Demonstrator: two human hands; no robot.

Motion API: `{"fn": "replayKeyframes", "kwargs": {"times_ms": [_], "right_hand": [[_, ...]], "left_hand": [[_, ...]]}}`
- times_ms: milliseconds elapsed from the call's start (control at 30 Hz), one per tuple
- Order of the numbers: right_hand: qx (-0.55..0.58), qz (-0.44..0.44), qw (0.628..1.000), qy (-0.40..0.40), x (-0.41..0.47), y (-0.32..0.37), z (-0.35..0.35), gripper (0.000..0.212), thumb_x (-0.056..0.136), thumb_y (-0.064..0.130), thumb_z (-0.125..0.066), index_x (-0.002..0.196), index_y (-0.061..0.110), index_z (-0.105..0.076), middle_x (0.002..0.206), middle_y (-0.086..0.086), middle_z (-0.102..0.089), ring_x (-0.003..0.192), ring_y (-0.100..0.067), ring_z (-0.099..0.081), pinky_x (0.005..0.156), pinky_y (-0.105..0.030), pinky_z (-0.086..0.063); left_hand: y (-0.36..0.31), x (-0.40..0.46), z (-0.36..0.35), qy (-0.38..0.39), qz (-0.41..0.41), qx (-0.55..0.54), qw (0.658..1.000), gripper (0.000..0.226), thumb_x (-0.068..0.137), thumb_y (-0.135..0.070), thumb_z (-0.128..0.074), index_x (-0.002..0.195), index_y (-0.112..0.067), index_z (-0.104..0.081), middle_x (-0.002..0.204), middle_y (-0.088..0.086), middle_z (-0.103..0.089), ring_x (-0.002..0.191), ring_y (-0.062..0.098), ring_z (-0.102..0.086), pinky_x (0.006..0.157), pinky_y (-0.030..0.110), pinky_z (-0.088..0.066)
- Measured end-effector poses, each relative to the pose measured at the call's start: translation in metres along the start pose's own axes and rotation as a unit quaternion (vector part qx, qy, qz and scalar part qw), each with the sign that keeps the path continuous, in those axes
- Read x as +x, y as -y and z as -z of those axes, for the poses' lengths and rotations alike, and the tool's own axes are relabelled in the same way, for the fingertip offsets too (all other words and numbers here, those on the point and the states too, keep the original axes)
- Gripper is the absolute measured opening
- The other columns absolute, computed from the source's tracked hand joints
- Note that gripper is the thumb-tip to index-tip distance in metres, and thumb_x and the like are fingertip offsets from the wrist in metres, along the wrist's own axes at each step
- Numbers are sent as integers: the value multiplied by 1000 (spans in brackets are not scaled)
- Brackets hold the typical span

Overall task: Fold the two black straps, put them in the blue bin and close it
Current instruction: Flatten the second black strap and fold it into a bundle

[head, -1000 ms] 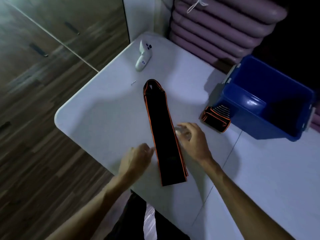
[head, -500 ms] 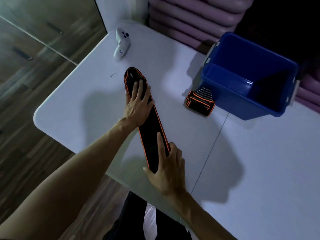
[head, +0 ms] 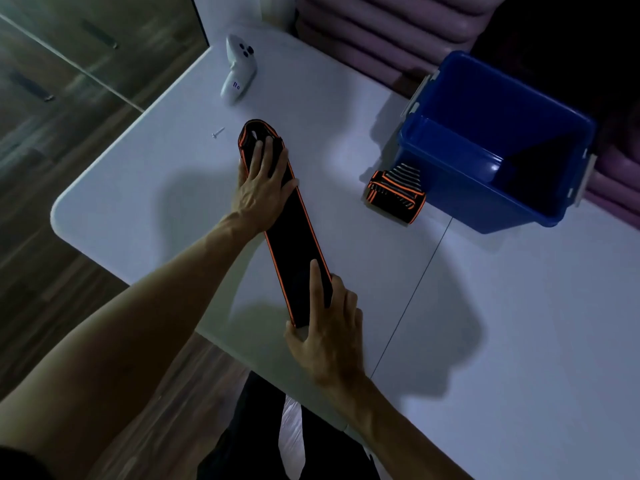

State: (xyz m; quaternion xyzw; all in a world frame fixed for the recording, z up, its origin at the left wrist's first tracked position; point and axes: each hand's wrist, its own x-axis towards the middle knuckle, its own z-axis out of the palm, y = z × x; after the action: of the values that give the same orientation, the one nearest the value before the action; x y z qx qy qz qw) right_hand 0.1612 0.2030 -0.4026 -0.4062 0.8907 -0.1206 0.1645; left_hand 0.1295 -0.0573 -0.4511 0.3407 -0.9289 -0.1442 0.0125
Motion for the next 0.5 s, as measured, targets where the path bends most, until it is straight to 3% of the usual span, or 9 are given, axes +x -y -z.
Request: {"fn": "replayKeyframes", "kwargs": {"times_ms": [233,400,500], "right_hand": [[-12,-8,1000,10,-2,0,-1,94,76,50,-63,154,20,-20,138,-17,-46,103,-30,-50,78,-44,-49],[-11,-8,1000,4,-1,0,-3,88,77,50,-61,152,20,-27,140,-16,-44,101,-30,-49,76,-43,-48],[-40,14,999,4,2,-5,-2,86,77,55,-59,150,20,-30,140,-17,-44,103,-30,-49,76,-41,-48]], "left_hand": [[-20,-37,7,-80,5,-8,997,62,101,-45,-26,152,-12,-14,160,19,0,149,33,4,117,52,5],[-18,-67,-19,-10,-12,-35,999,65,97,-54,-17,153,-23,-9,162,9,5,147,23,14,118,49,4],[-12,-58,-21,-12,-13,-32,999,64,97,-54,-20,153,-24,-11,162,9,3,148,24,10,118,47,3]]}}
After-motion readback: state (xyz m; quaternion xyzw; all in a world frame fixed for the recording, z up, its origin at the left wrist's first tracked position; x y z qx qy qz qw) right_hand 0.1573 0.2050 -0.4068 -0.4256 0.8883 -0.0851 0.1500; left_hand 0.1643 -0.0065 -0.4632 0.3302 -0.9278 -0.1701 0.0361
